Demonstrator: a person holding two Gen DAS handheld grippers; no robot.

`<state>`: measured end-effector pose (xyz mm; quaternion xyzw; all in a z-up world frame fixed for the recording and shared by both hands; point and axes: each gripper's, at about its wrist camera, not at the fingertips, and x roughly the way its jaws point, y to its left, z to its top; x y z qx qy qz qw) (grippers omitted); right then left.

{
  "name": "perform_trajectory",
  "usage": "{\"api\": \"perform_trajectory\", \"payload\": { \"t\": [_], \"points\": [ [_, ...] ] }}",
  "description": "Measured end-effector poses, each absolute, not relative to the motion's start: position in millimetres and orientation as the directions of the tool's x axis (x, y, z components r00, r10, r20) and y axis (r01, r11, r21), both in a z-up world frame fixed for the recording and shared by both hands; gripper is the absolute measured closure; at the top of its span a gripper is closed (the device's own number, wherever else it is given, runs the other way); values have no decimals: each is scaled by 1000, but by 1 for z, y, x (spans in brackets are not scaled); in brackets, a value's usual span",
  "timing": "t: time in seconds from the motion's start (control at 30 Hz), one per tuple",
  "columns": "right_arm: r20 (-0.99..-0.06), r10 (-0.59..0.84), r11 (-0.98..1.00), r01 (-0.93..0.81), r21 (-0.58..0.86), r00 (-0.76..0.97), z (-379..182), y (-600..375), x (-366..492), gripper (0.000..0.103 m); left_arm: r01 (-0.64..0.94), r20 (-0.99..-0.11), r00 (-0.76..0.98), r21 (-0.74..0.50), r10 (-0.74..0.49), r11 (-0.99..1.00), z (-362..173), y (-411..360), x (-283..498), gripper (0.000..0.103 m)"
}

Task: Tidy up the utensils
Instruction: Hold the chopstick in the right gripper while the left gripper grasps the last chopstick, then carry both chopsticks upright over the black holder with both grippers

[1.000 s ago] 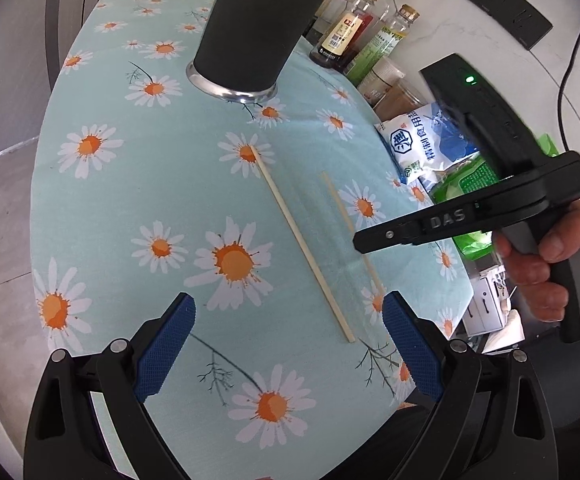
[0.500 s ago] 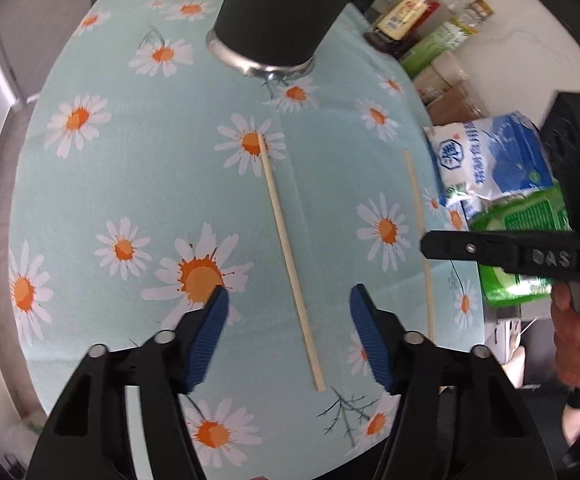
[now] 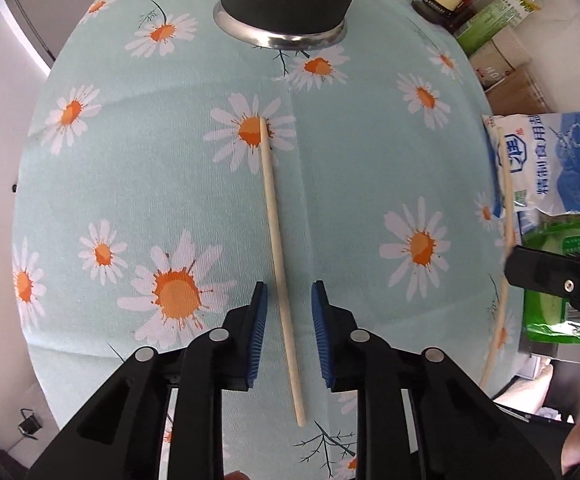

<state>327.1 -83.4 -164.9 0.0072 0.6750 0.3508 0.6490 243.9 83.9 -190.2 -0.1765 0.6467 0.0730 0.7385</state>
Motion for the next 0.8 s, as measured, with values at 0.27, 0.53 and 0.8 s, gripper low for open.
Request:
{"api": "perform_trajectory", "payload": {
  "t": [0.27, 0.53, 0.8],
  "points": [
    [-849, 495, 725, -451, 521, -186, -167, -89, 329, 98, -358, -992, 114, -89, -51, 930, -192, 76, 255, 96],
    [-848, 496, 717, -462, 522, -188, -170, -85, 325, 98, -378, -992, 104, -111, -77, 919, -195, 84, 259, 99],
    [-872, 460, 737, -474, 482, -171, -168, -71, 321, 98, -369, -972, 192, -200, -136, 907, -184, 93, 246, 99]
  ]
}}
